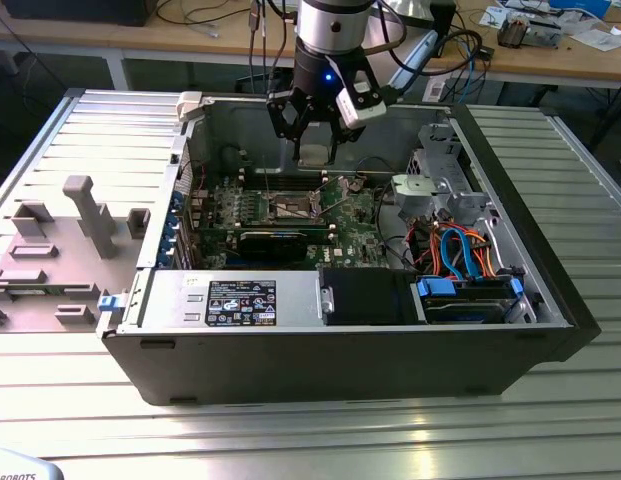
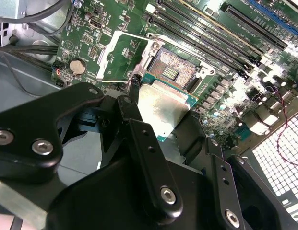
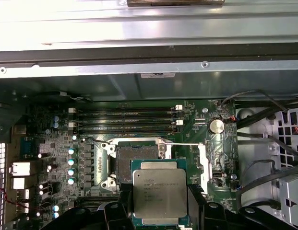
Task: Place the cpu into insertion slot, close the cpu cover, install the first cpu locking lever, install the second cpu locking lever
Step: 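Place the cpu into insertion slot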
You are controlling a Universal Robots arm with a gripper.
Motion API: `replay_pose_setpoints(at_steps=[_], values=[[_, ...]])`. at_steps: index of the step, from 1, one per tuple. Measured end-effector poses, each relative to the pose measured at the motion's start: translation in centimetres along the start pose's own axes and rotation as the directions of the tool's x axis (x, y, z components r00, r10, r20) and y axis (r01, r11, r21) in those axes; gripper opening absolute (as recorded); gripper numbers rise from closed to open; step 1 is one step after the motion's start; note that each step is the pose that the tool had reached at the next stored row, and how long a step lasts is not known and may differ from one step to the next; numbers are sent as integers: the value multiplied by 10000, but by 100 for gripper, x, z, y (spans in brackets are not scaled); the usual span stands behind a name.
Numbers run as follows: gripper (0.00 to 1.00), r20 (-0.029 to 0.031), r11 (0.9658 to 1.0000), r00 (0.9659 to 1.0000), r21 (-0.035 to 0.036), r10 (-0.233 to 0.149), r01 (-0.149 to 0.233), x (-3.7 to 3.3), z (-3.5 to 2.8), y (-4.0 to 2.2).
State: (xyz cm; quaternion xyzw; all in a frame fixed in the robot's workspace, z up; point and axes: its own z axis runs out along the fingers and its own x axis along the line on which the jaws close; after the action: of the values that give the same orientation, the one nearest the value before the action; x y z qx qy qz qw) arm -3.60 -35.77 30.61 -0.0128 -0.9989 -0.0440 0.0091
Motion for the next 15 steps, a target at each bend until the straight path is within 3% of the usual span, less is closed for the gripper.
replay_pose_setpoints(at_steps=[15], values=[[54,0,10000,10000,2,3,-3,8,36,-3]])
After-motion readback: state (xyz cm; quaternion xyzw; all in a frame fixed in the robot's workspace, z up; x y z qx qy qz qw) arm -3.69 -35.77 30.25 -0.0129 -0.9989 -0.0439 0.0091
